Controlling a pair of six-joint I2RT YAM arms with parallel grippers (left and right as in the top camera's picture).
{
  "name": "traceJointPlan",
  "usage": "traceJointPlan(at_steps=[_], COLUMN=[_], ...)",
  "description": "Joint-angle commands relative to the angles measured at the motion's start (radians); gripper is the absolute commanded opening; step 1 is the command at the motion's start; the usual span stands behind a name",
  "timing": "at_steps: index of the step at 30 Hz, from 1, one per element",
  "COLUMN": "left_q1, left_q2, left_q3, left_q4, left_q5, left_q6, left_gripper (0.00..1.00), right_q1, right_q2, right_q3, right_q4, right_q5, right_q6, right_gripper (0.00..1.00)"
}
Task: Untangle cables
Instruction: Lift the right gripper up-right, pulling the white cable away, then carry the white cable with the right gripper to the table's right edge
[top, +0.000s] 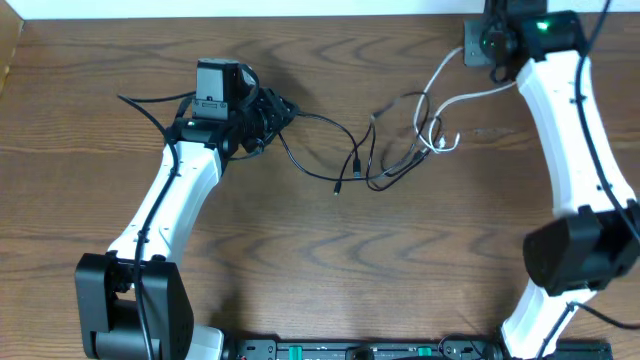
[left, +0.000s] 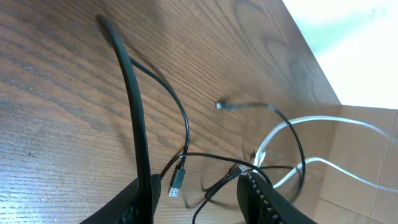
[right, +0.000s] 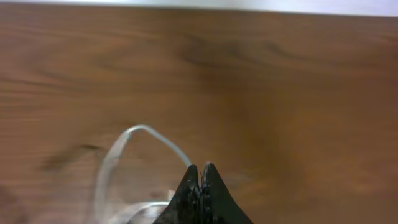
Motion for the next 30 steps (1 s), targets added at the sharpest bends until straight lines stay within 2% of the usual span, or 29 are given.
traceJointPlan(at_steps=[1, 6, 12, 16, 20, 21, 24, 27, 30], left_q1=[-0.002, -0.002, -0.002, -0.002, -0.002, -0.002, -0.003, -0.003, -0.003], left_q2=[0.000, 0.000, 0.000, 0.000, 0.000, 0.000, 0.000, 0.000, 0.000], left_q3=[0.008, 0.008, 0.008, 0.008, 0.008, 0.008, 0.008, 0.008, 0.008], left_q4=[-0.001, -0.002, -0.002, -0.005, -0.006, -0.005, -0.005, -0.005, -0.018], left_q5=[-0.014, -0.014, -0.039, -0.039, -0.035, -0.029, -0.010, 0.038, 0.051], left_q6=[0.010, 0.010, 0.010, 0.010, 0.010, 0.014, 0.046, 0.097, 0.116], left_gripper=[0.45, 0.45, 0.45, 0.45, 0.46, 0.56, 0.60, 0.60, 0.63], right_q1=[-0.005, -0.012, -0.023, -0.041, -0.061, -0.060, -0.028, 0.029, 0.059], right_q2=[-0.007, -0.058, -0.187, -0.284, -0.350, -0.356, -0.348, -0.331, -0.320], right_q3=[0.010, 0.030, 0.116, 0.134, 0.134, 0.134, 0.134, 0.134, 0.134], right_q4=[0.006, 0.108, 0.213, 0.299, 0.314, 0.295, 0.240, 0.207, 0.233], right_q5=[0.336, 0.450, 0.240, 0.044, -0.256, -0.395, -0.589, -0.574, -0.440], right_q6=[-0.024, -0.026, -0.059, -0.051, 0.089, 0.149, 0.198, 0.176, 0.170], right_gripper=[0.01, 0.01, 0.01, 0.01, 0.01, 0.01, 0.01, 0.01, 0.01])
